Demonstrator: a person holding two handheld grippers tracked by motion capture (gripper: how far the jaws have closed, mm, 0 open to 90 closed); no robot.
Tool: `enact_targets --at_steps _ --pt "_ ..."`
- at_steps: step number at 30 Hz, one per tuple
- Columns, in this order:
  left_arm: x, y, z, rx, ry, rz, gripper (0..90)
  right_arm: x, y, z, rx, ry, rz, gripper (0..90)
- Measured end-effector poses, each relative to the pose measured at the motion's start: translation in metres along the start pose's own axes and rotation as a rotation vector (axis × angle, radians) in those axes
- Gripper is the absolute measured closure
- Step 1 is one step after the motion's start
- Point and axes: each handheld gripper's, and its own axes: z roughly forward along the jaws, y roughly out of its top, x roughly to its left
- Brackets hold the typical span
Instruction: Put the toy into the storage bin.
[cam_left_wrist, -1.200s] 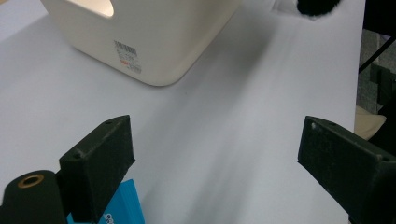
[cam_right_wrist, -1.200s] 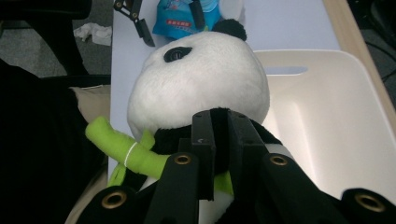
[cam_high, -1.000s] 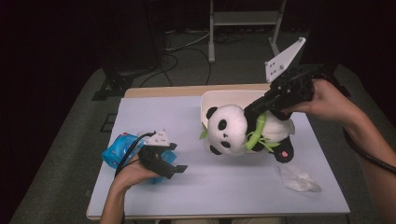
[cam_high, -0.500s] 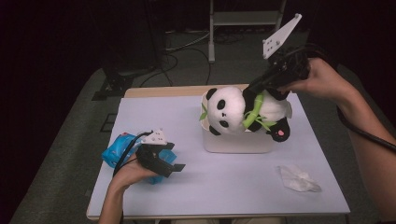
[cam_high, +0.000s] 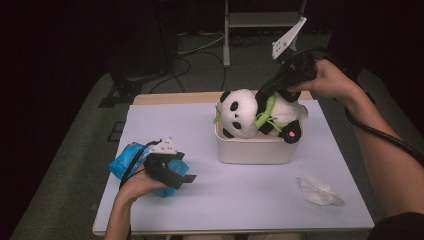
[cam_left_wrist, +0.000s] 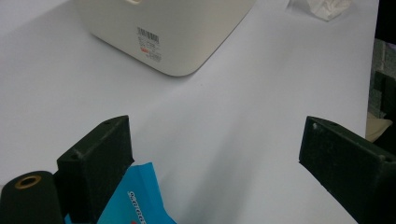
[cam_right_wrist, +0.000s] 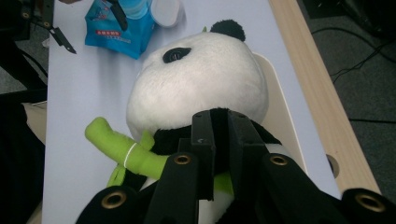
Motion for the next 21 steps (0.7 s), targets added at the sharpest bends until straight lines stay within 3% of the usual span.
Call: enact_targets --at_steps 16,21 --pt "-0.001 0.0 -0.001 0.002 0.003 0.006 8.7 -0.026 -0.011 0.037 0.055 0.013 0.053 81.0" --pt "0.0 -0.001 0.0 0.008 0.0 0.005 8.7 -0.028 -0.017 0.05 0.042 0.022 0.063 80.8"
